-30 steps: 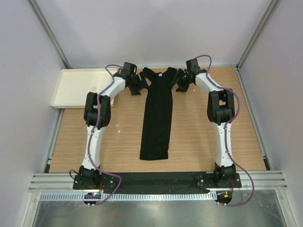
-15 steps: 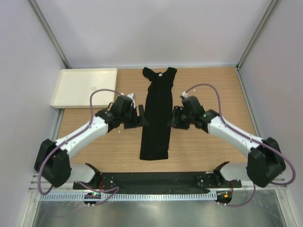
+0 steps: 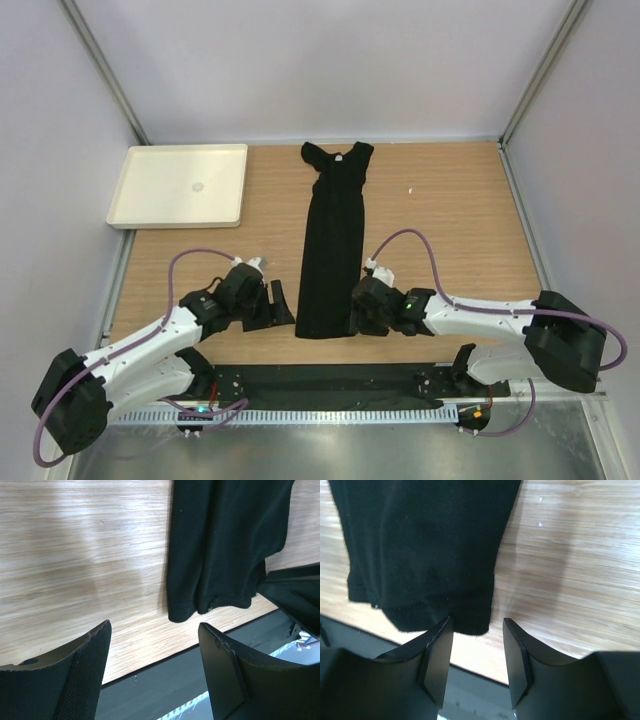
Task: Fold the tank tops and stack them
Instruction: Fold the tank top
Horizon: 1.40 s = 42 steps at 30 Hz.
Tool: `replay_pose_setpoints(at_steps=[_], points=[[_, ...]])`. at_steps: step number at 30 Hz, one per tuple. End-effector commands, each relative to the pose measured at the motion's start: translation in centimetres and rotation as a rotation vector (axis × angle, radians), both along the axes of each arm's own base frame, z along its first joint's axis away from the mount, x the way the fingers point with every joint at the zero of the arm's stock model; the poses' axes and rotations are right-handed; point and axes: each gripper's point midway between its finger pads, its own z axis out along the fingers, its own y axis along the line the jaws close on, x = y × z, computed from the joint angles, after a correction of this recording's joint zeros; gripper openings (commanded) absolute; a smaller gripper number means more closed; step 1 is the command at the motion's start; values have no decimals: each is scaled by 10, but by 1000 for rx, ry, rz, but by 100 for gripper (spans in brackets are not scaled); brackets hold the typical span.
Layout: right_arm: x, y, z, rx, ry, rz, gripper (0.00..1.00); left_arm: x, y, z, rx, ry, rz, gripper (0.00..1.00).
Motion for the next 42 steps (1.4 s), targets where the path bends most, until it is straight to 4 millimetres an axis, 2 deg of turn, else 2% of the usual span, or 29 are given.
replay_pose_setpoints(at_steps=[1, 4, 5, 6, 8, 11, 14, 19, 21, 26, 30, 34, 35, 37, 38, 40, 42], points=[[16, 14, 0, 29, -75, -98, 49, 1, -9, 6, -66, -18, 3, 71], [15, 13, -7, 22, -76, -110, 43, -3, -9, 1, -82, -6, 11, 71], [13, 11, -10, 19, -73, -107, 29, -5, -11, -1, -96, 0, 5, 71], [11, 10, -11, 19, -66, -118, 23, -5, -11, -2, -100, 2, 7, 71], [3, 9, -8, 21, -75, -115, 16, -8, -11, -6, -103, 12, 12, 70], [-8, 3, -3, 36, -97, -140, 11, -13, -14, -8, -114, 22, 12, 70], [-13, -1, 3, 69, -119, -165, 11, -18, -20, -8, -123, 26, 6, 70], [-16, -8, -2, 54, -116, -173, 7, -19, -28, -8, -133, 25, 11, 69], [-17, -7, -3, 50, -118, -169, 6, -21, -32, -9, -137, 40, 10, 61], [-16, -6, -3, 39, -125, -168, 5, -24, -43, -18, -111, 65, 7, 55], [-16, -7, -5, 34, -129, -171, 5, -25, -49, -26, -99, 84, 10, 54], [-17, -8, -5, 32, -129, -167, 4, -22, -58, -26, -117, 76, 6, 54], [-18, -8, -5, 33, -130, -164, 4, -22, -59, -26, -116, 76, 3, 51], [-18, -8, -4, 33, -130, -161, 2, -23, -60, -29, -105, 77, 1, 38], [-18, -7, -2, 38, -132, -159, 1, -23, -61, -28, -107, 77, 0, 23], [-19, -8, 0, 34, -136, -153, 1, -26, -62, -25, -116, 65, -6, 3], [-17, -7, 8, 48, -153, -153, 1, -29, -61, -22, -123, 60, 6, 0]])
